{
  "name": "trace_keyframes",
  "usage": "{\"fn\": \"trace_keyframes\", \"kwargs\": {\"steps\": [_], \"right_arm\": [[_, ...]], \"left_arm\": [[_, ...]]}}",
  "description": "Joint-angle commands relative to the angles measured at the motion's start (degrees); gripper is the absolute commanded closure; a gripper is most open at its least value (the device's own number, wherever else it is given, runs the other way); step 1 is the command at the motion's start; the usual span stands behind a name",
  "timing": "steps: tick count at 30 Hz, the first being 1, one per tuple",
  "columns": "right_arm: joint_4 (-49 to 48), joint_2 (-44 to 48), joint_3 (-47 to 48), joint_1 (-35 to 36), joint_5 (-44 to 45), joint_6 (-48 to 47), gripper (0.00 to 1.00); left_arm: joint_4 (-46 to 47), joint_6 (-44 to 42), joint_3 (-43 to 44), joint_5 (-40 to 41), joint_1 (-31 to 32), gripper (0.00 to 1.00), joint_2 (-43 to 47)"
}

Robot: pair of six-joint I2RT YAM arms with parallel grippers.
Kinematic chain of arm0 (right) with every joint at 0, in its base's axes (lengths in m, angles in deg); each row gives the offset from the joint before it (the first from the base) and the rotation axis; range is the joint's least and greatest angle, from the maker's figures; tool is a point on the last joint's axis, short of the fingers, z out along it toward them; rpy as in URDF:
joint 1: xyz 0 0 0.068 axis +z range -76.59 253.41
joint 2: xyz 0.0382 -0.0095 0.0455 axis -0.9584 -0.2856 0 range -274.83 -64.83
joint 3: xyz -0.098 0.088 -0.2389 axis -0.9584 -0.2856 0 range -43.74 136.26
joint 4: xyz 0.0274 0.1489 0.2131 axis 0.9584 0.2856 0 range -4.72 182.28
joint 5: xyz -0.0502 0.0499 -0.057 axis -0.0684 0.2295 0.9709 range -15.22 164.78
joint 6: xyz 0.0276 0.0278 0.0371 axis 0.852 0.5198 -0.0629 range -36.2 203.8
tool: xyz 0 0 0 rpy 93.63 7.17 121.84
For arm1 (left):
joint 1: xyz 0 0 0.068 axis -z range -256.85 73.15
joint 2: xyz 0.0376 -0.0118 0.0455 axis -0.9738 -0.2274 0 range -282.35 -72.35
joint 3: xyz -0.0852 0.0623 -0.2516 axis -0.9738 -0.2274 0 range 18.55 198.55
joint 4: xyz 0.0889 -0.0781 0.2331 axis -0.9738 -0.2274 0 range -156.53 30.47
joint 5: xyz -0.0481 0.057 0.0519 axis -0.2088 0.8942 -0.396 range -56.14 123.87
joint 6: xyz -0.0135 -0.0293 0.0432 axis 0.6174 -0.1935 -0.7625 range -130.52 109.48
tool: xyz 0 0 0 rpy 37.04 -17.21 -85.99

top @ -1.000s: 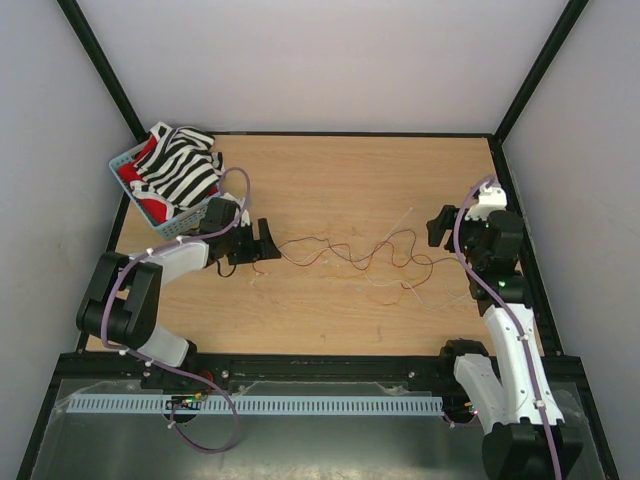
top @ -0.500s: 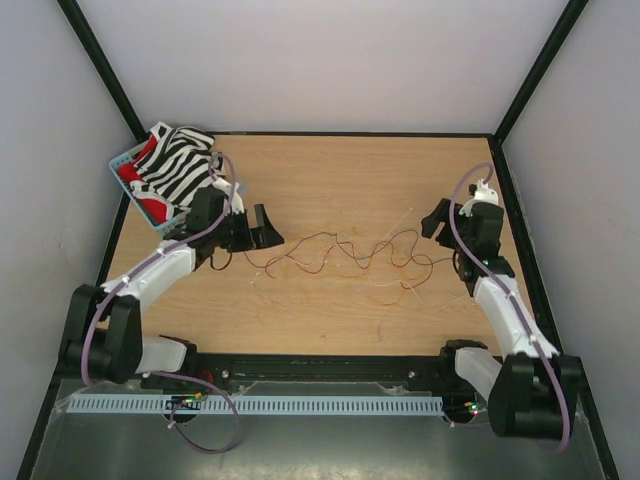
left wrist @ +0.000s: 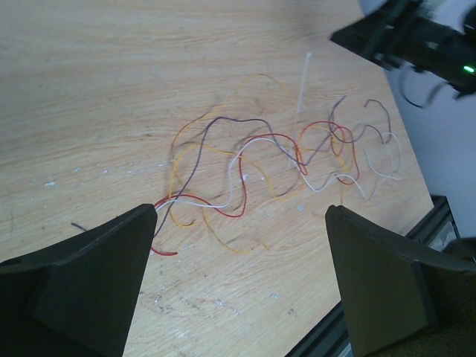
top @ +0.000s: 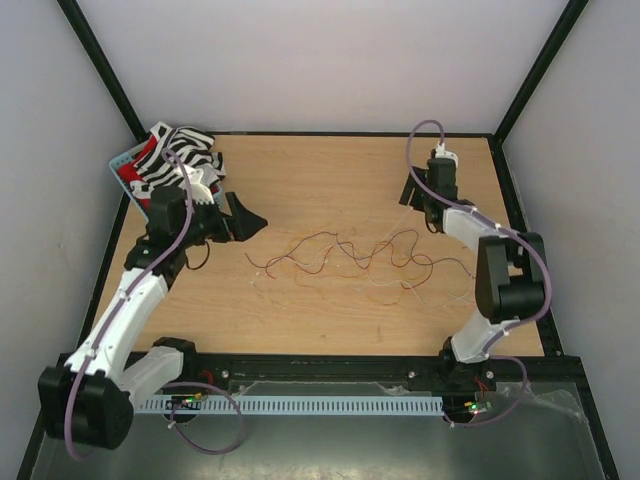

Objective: Zip-tie the wires
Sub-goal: Adjust the cable at the center of the board.

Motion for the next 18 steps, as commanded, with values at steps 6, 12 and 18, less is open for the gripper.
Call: {"fn": "trace_keyframes", "kwargs": {"steps": [6, 12, 18], "right_arm": [[5.63, -12.98, 10.80, 1.33, 6.77, -0.18, 0.29], [7.10, -16.33, 12.63, 2.75, 7.99, 0.36, 0.30], [8.36, -18.32, 13.44, 3.93, 8.92, 0.83, 0.43]], "left_arm": [[0.18, -3.39, 0.29, -5.08, -0.36, 0.01, 9.09], [0.13, -3.98, -0.24, -5.20, -0.58, 0.01, 9.36], [0.11, -4.26, -0.24, -5.29, -0.86, 0.01, 9.58]]}}
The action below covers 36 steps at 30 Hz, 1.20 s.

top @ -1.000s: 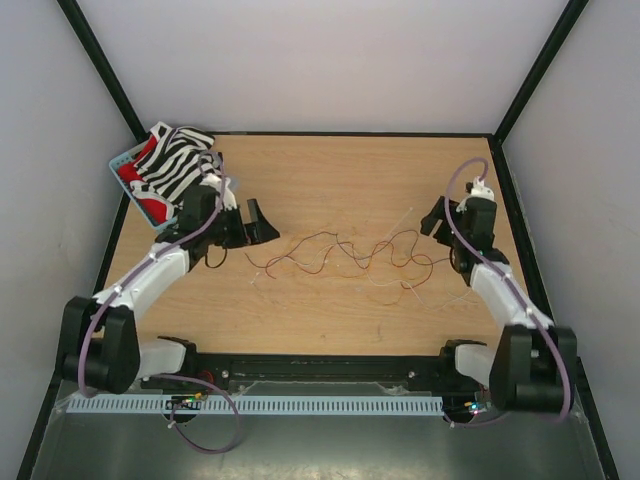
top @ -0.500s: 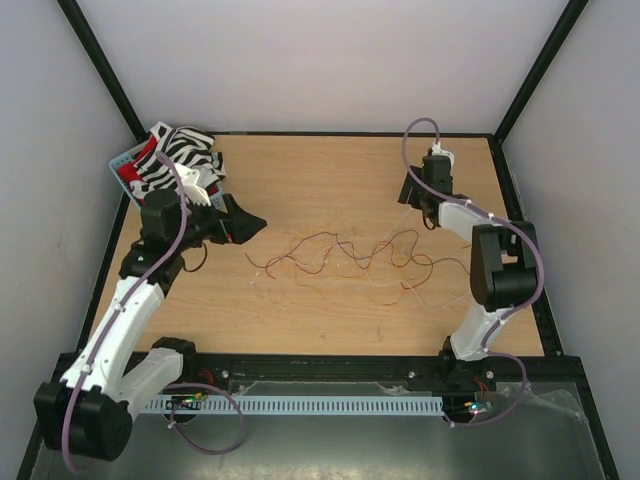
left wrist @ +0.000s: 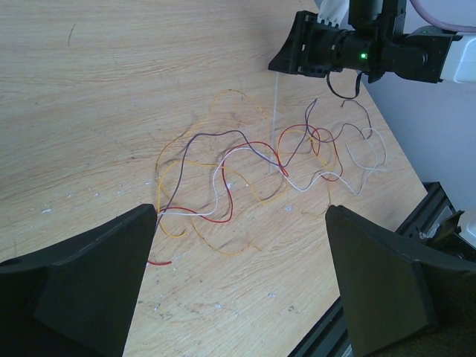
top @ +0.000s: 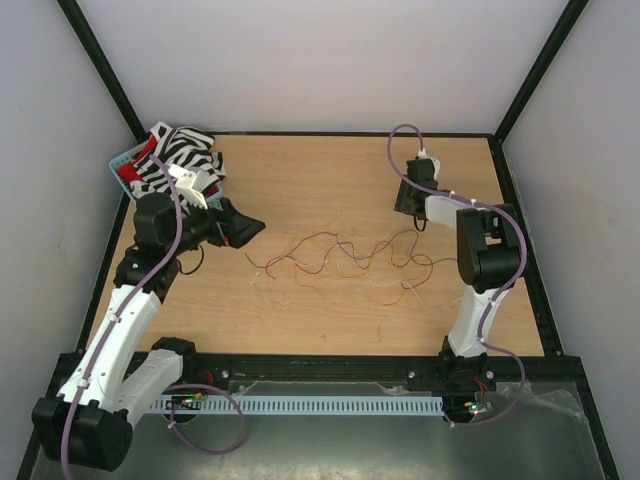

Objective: Zip-tie the wires
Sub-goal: Adjust the cable at the center of the board, then pick up the ribbon at the center of the board.

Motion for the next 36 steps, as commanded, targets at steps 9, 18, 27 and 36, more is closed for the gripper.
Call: {"fn": "trace_keyframes", "kwargs": {"steps": [9, 18, 27, 36], "right_arm": [[5.92, -4.10, 5.56, 1.44, 3.92, 0.86, 0.52], [9.02, -6.40, 8.57, 1.44, 4.97, 1.41, 0.53], [10.97, -6.62, 8.65, 1.46, 5.34, 2.27, 0.57], [11.56, -7.05, 9.13, 1.47, 4.63, 1.98, 0.70]], "left_arm": [[0.42, -1.23, -0.33, -1.35, -0.56, 0.01, 0.89], [0.34, -1.45, -0.24, -1.84, -0.55, 0.01, 1.04], [0.40, -1.39, 0.11, -2.27, -0.54, 0.01, 0.53], [0.49, -1.43, -0.23, -2.85, -0.63, 0.01, 0.32]]}}
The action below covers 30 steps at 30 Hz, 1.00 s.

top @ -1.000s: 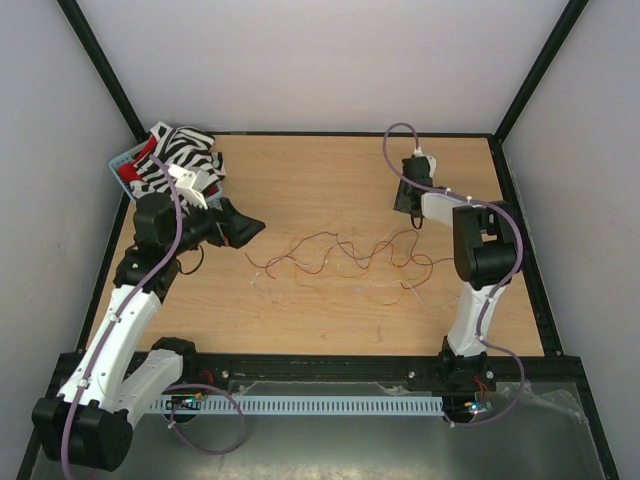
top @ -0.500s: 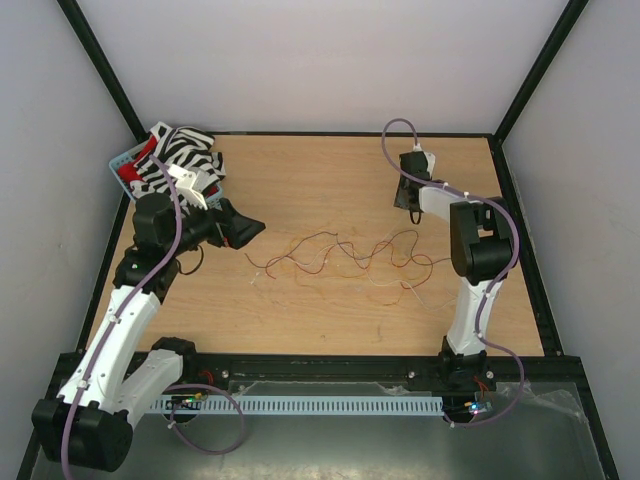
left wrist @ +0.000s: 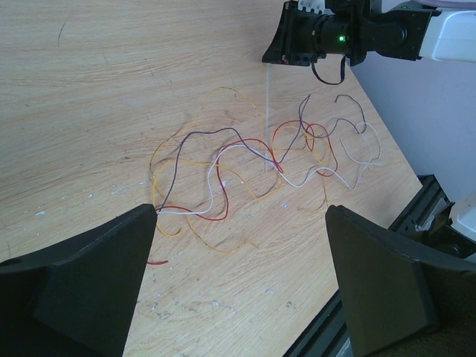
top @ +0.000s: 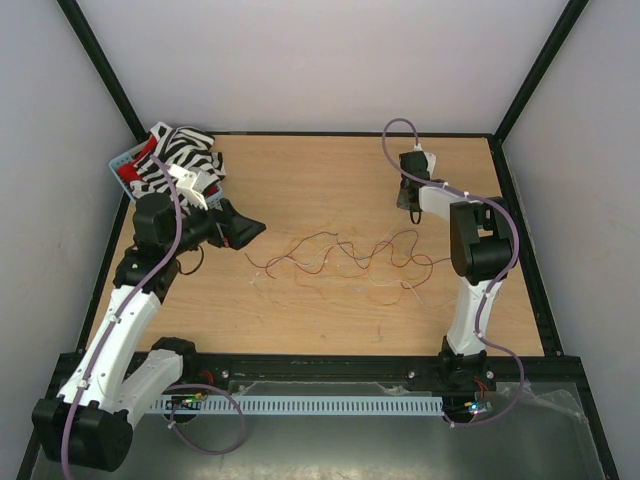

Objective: Zip-tie the wires
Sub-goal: Pick up the ribbon at the center of the board.

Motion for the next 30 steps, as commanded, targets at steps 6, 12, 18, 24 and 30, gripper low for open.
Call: {"fn": "trace_keyframes", "kwargs": {"steps": [6, 12, 18, 24, 30], "right_arm": [[4.15, -1.37, 0.17, 0.20, -2.07, 1.08, 0.79], [3.68, -1.30, 0.35, 0.19, -3.32, 1.43, 0.90], [2.33, 1.10, 3.26, 0.51, -5.87, 0.73, 0.94], [-2.92, 4.57, 7.05, 1.23, -8.12, -0.49, 0.95], [-7.37, 7.09, 12.19, 4.54, -4.64, -5.17, 0.96]], "left_arm": [[0.54, -0.88, 0.02, -1.72, -0.44, 0.01, 0.15], [0.56, -0.55, 0.16, -2.25, -0.47, 0.01, 0.06], [1.29, -0.18, 0.73, -3.95, -0.48, 0.01, -1.03], [4.83, 0.54, 3.75, -10.32, -0.34, 0.01, -5.21], [10.47, 2.32, 5.53, -9.84, 1.92, 0.01, -8.54]]}}
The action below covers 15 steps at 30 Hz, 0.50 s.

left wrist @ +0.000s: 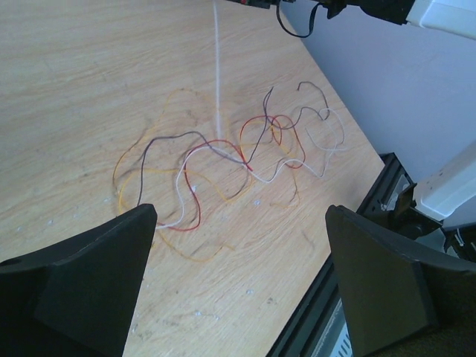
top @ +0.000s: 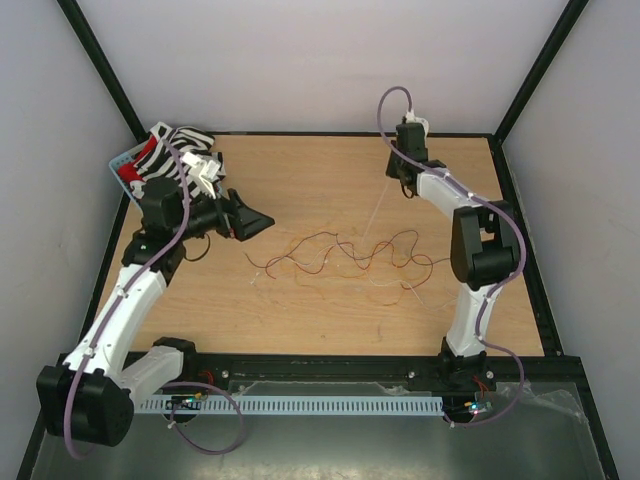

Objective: Zip-tie the wires
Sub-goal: Pick up the ribbon at the center of the board.

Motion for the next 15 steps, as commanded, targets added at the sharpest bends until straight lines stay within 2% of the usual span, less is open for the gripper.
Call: {"fn": "trace_keyframes", "kwargs": {"steps": [1, 6, 10, 15], "right_arm": [[-7.04, 6.15, 3.36, 3.08, 1.80, -4.06, 0.97], [-11.62, 9.80, 6.11, 5.21, 1.59, -7.71, 0.97], [-16.81, 13.51, 6.15, 5.98, 2.42, -12.01, 0.98], [-19.31, 20.44, 4.04, 5.99, 0.55, -16.51, 0.98]], "left_arm": [[7.80, 1.31, 2.91, -0.34, 2.17, 0.01, -1.40], [14.03, 2.47, 3.76, 3.96, 4.35, 0.02, -3.56], [18.93, 4.71, 4.37, 4.33, 4.92, 0.02, -4.54], [20.37, 7.30, 6.79, 1.68, 5.35, 0.02, -4.72]]}}
